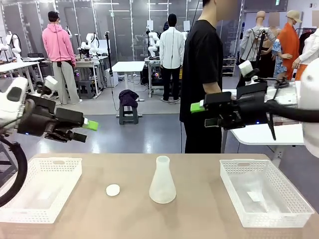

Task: Prepare the solutions needed for the experiment.
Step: Pick up the Plastic Funnel and insert it into the Big flask.

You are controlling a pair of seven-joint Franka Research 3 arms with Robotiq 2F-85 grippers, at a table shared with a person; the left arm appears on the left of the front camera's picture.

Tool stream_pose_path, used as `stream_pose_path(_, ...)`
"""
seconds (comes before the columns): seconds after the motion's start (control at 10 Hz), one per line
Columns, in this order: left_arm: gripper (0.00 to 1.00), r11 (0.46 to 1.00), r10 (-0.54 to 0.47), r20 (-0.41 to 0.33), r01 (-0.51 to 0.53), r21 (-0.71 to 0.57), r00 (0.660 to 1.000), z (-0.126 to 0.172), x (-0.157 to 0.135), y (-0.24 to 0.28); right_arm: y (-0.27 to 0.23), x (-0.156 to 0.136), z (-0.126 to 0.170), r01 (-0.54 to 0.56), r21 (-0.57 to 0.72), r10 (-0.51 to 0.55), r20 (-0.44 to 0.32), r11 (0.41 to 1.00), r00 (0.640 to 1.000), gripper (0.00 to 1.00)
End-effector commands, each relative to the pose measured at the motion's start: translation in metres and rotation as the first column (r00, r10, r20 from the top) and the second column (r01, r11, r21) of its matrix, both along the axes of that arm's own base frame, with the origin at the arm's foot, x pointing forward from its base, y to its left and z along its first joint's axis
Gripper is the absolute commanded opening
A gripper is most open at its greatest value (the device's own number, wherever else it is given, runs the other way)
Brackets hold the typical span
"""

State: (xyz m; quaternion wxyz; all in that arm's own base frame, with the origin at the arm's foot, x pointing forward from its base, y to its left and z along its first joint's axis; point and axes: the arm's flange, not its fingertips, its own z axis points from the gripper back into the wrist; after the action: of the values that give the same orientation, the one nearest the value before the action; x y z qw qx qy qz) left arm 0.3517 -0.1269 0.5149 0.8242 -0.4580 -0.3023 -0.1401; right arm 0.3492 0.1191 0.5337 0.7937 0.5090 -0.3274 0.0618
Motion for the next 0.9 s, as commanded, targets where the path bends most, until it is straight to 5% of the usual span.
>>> stream_pose_path(0.0,1.00,0.978,-0.029,-0.080,0.012,-0.206,0.996,-0.024,-0.003,0.019,-0.003,0.004,-0.029,0.052,0.226,-0.037,-0.071,0.973,0.997,1.00)
stream_pose_path(0.2,1.00,0.918,-0.102,-0.149,0.035,-0.396,0.984,-0.032,0.005,0.029,-0.010,0.015,-0.042,0.112,0.287,-0.054,-0.201,0.951,0.978,1.00)
stream_pose_path(0.6,1.00,0.915,-0.126,-0.157,0.053,-0.399,0.979,-0.041,0.009,0.021,-0.008,0.019,-0.049,0.111,0.274,-0.063,-0.179,0.955,0.982,1.00)
stream_pose_path(0.8,1.00,0.903,-0.128,-0.197,0.032,-0.429,0.972,-0.034,0.017,0.037,-0.022,0.023,-0.040,0.115,0.301,-0.037,-0.253,0.947,0.967,1.00)
